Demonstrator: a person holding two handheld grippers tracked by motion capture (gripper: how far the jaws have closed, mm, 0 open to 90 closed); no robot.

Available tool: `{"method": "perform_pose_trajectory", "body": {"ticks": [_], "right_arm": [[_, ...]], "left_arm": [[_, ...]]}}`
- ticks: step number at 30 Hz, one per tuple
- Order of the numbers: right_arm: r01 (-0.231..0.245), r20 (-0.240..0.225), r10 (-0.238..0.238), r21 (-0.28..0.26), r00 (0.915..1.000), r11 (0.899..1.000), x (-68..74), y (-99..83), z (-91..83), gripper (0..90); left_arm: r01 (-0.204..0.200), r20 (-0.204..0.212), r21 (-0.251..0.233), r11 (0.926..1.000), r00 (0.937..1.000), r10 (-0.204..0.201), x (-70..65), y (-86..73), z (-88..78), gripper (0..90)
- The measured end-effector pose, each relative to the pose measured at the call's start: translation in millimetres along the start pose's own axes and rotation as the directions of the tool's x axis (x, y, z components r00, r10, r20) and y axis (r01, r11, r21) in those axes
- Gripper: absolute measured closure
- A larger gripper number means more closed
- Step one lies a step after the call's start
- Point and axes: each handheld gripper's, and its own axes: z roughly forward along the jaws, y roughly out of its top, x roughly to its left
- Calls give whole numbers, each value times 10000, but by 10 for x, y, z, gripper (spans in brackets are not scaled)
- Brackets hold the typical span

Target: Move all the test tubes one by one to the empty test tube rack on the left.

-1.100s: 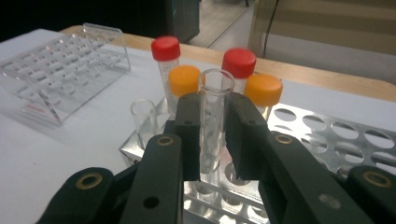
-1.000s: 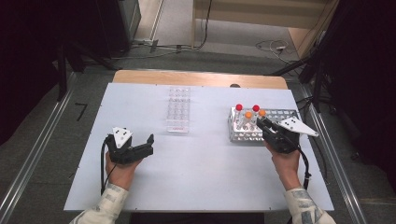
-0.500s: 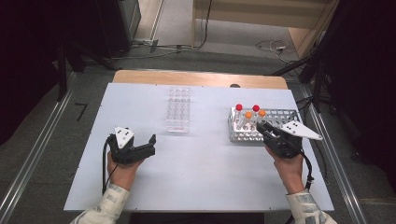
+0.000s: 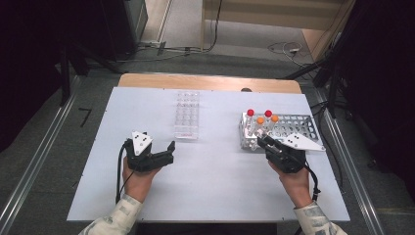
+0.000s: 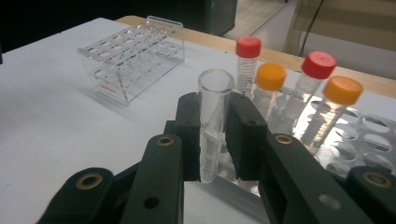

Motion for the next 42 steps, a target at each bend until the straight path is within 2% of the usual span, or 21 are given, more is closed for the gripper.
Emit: {"method": "perform_pose_trajectory", "body": {"ticks": [7,12,24,28,31,37,39,42], "right_arm": [[153,-319,-151,73,9994,9999,117,25,76,728],[252,-451,-249,70,9987,9997,164,35,109,732],[479,-751,-464,183,9961,9987,312,25,246,732],[620,-829,-601,195,9947,9979,380,15,337,732],[714,-972,-683,288,9929,9970,435,12,438,731],[835,-1072,-797,316,9910,9960,499,18,533,732],[895,-1122,-853,332,9900,9954,524,19,569,732],[897,-1232,-849,343,9887,9954,589,36,625,732]], "left_arm": [[-286,529,-27,9996,9982,287,-178,63,58,53],[-348,718,-38,9994,9968,350,-240,102,66,53],[-575,1423,-220,9981,9880,600,-465,238,132,68],[-778,1664,-186,9968,9828,799,-557,282,190,75],[-801,1804,-171,9966,9802,818,-622,304,240,95],[-790,2274,-217,9966,9703,818,-733,357,274,136],[-802,2410,-286,9964,9668,847,-767,385,270,159],[-797,2761,-303,9964,9574,850,-819,429,269,234]]}}
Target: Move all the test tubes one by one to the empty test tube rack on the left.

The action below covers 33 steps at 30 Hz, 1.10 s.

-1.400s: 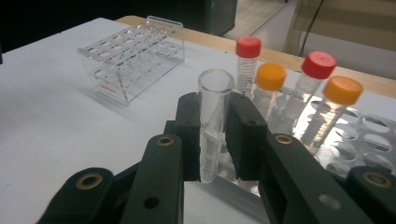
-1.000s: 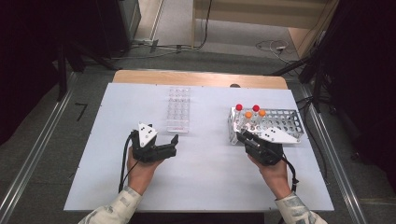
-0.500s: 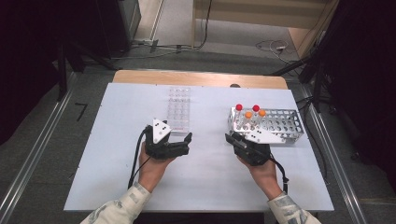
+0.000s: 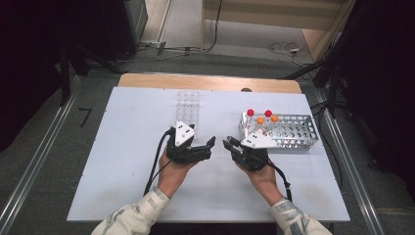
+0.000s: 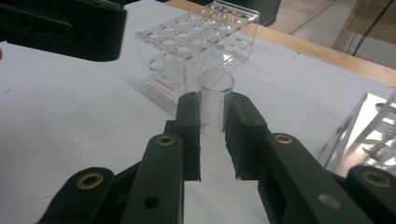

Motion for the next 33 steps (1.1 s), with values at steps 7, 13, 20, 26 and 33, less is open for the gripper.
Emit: {"method": "perform_pose_trajectory", "body": {"ticks": [7,13,20,26,33], "right_arm": [[247,-182,-247,-13,9995,9997,100,39,96,732],[355,-250,-356,-24,9991,9994,150,53,126,732],[382,-254,-382,4,9989,9993,180,57,155,732],[516,-179,-518,-105,9985,9986,201,67,159,732],[614,-78,-615,-120,9981,9980,215,66,151,732]], "left_arm": [[-24,734,70,10000,9973,19,-114,68,76,354],[-145,936,331,9993,9955,113,-105,57,134,477],[-174,1226,343,9993,9924,131,-122,72,131,584],[-310,1321,533,9981,9909,237,-151,69,148,645],[-308,1290,638,9975,9914,223,-150,61,166,717]]}}
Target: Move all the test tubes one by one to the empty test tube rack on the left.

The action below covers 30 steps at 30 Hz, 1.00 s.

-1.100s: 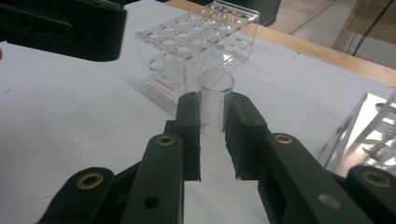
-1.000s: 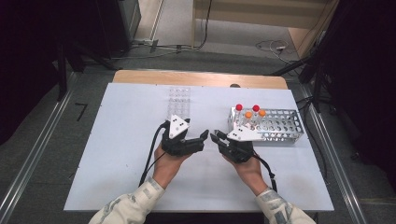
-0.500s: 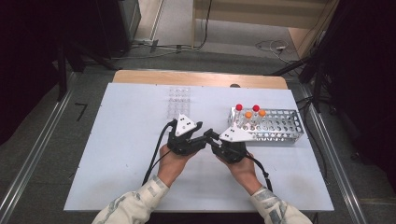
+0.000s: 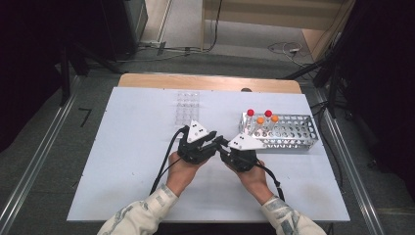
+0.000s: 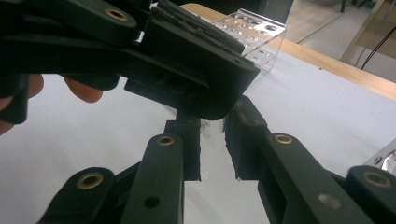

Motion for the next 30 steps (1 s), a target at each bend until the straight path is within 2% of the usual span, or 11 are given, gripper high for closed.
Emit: {"method": "perform_pose_trajectory", "body": {"ticks": [2,13,14,17,20,22,27,30], "right_arm": [[26,22,-26,-13,10000,10000,4,0,-1,732],[-85,-78,85,9,9999,10000,-15,-2,-1,722],[-117,-79,117,16,9999,9999,-17,-1,-3,709],[-290,-236,293,102,9993,9995,-46,2,-6,554],[-465,-327,470,146,9984,9988,-68,3,-18,500],[-582,-350,589,200,9976,9981,-107,8,-43,431],[-660,-330,671,322,9972,9973,-153,0,-111,396],[-662,-308,672,323,9973,9973,-174,-19,-178,392]], "left_arm": [[8,100,52,10000,9999,-8,7,0,2,736],[27,91,-56,10000,10000,-26,21,2,5,764],[19,88,-71,10000,10000,-18,21,2,5,764],[-12,32,-71,10000,10000,13,39,7,-3,765],[57,-39,-94,9999,10000,-57,63,13,-5,765],[140,-103,-119,9998,9998,-141,96,21,-11,765],[491,-91,-318,9983,9987,-494,180,86,-48,765],[546,-78,-341,9979,9985,-549,210,116,-58,765]]}}
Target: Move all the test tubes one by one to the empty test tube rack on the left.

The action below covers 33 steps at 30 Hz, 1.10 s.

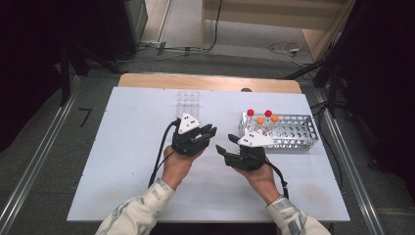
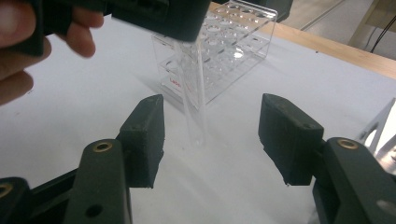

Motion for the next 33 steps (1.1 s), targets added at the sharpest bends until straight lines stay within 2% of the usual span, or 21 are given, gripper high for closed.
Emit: {"method": "perform_pose_trajectory", "body": {"ticks": [6,9,16,25,33], "right_arm": [[-190,83,190,-15,9998,9998,-64,-64,-176,387],[-212,174,213,-32,9996,9998,-96,-94,-231,385],[-436,465,437,-31,9980,9990,-225,-192,-394,377],[-536,578,539,-57,9969,9985,-267,-217,-426,377],[-558,639,563,-90,9964,9984,-291,-218,-437,377]], "left_arm": [[386,-273,-162,9991,9989,-391,143,131,1,766],[457,-382,-258,9986,9982,-466,188,170,-3,765],[595,-934,-430,9973,9936,-633,368,308,8,765],[700,-1193,-572,9959,9899,-764,493,435,33,765],[568,-1712,-686,9960,9829,-679,600,538,15,766]]}}
